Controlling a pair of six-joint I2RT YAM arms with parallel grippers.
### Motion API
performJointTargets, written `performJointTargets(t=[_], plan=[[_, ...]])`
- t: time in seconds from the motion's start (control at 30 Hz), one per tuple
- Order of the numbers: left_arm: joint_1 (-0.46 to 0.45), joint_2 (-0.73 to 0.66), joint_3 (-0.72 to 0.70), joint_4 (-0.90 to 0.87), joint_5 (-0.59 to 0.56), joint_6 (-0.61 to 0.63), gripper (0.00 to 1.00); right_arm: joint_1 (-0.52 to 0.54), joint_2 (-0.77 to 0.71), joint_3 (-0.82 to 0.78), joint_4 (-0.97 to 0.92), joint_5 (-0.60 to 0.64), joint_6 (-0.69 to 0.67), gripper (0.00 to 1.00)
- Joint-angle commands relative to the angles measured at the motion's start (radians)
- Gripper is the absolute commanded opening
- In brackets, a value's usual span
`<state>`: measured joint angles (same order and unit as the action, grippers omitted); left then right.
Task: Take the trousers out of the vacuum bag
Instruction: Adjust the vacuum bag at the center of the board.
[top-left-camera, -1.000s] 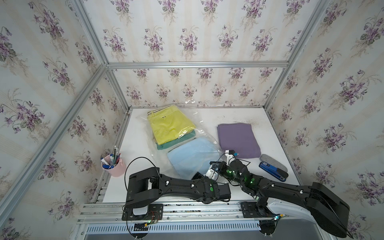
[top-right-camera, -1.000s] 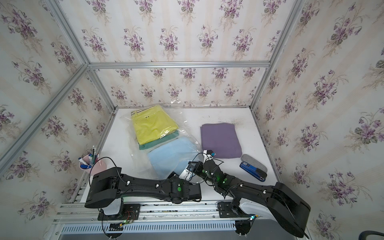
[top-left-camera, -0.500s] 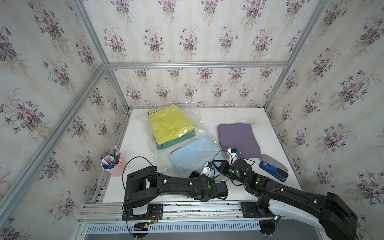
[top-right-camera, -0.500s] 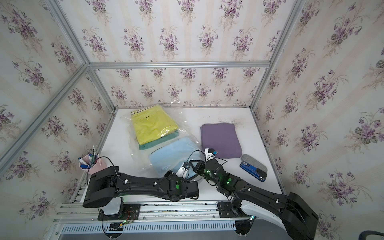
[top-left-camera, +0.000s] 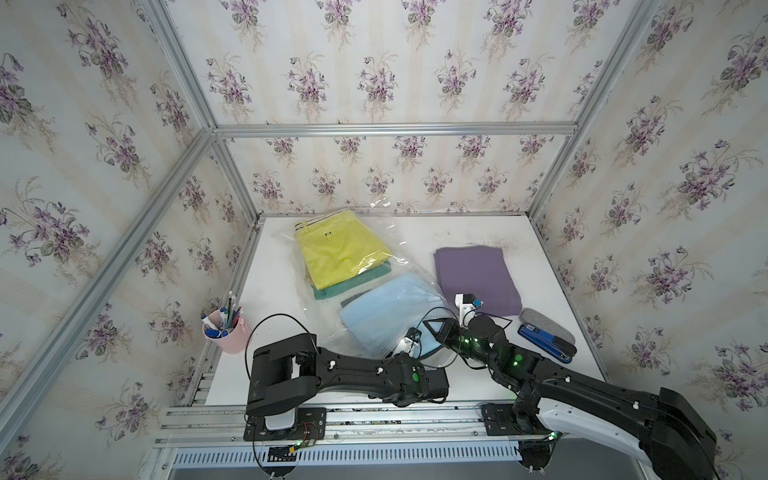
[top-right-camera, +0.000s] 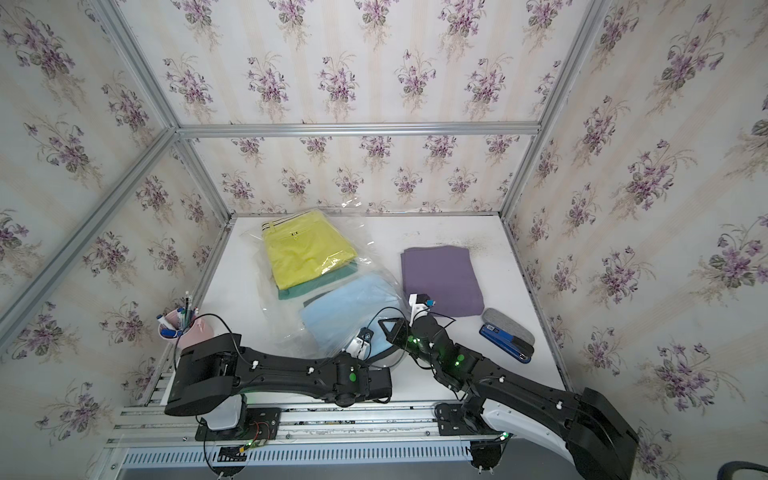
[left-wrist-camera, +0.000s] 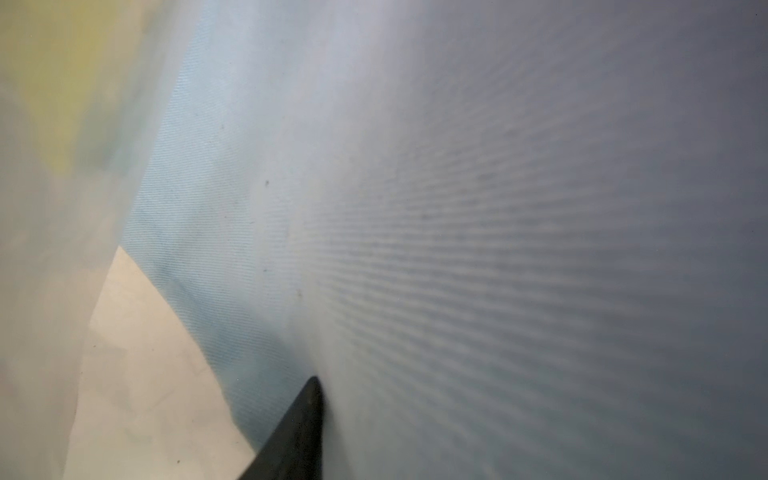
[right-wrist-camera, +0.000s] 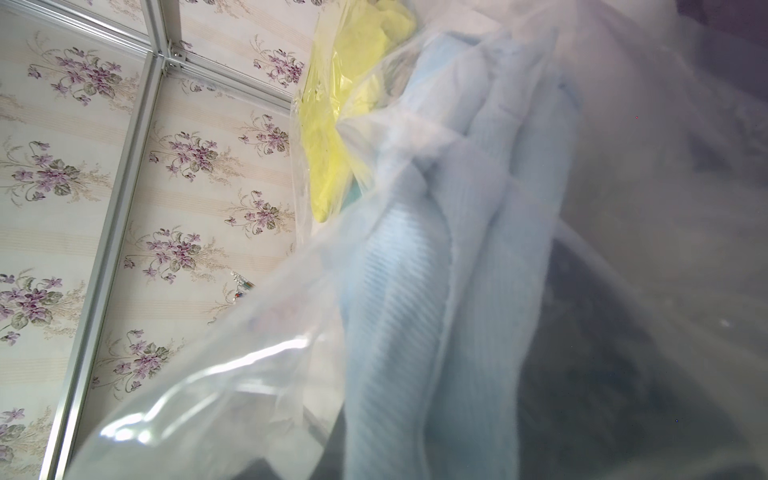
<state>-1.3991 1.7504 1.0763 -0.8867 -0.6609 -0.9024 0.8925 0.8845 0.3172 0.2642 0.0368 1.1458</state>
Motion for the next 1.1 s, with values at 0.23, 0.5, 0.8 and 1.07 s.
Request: performJointTargets(t=[0.23, 0.5, 0.8, 1.07], plan=[[0.003, -0.046, 0.016, -0.062, -0.021, 0.01, 0.6, -0.001, -0.055, 0.018, -0.007, 0.027, -0.036, 0.0], [0.004, -0.094, 0.003, -0.064, -0.033, 0.012, 0.62, -0.003, -0.055, 0.019, -0.005, 0.025, -0.036, 0.0], [0.023, -0.058, -0.013, -0.02, -0.009, 0.032, 0.41, -0.003, -0.064, 0.028, -0.009, 0.024, -0.039, 0.0], [0.025, -0.084, -0.018, 0.01, 0.005, 0.071, 0.16, -0.004, -0.053, 0.036, 0.015, -0.019, -0.054, 0.0]])
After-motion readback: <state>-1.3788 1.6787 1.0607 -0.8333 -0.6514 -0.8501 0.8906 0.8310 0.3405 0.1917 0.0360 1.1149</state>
